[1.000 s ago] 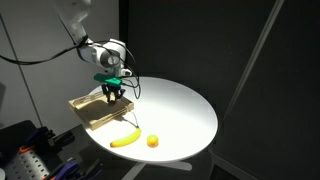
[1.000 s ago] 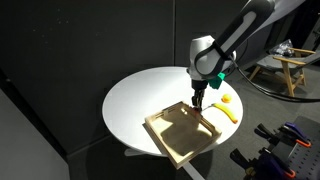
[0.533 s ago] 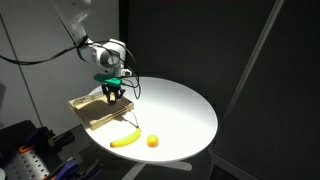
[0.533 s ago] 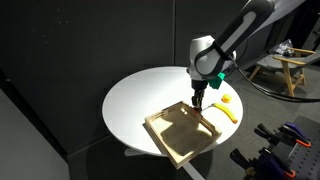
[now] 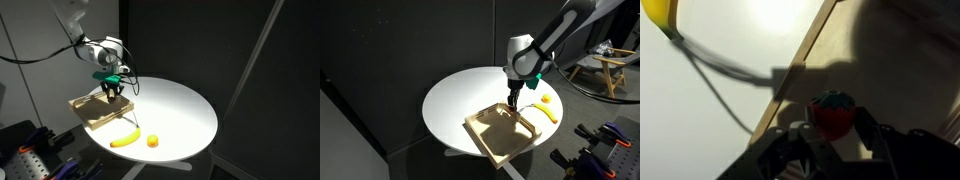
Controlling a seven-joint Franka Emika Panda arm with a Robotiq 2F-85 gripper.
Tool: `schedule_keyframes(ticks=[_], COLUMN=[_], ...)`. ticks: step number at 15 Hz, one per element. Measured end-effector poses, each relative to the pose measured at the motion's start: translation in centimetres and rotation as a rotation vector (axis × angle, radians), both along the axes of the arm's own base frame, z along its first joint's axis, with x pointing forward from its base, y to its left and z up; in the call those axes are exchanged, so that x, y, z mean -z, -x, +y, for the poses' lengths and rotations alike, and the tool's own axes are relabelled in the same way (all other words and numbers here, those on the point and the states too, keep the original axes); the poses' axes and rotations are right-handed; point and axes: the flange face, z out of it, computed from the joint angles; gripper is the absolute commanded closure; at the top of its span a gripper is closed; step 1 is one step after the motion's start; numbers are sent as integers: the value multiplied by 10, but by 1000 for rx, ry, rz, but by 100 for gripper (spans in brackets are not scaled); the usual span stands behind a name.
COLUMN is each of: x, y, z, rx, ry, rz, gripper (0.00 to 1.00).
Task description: Put the red fruit in the crate
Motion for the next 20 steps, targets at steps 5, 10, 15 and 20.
schedule_keyframes(ticks=[5,10,15,20], x=[-3,-1,3,7], y=[1,8,7,3], z=[26,40,37,31], rx=[-58,-32,147,317], ry=[0,14,36,55], rz=[-41,-36,-45,-81], gripper=[80,80,80,80])
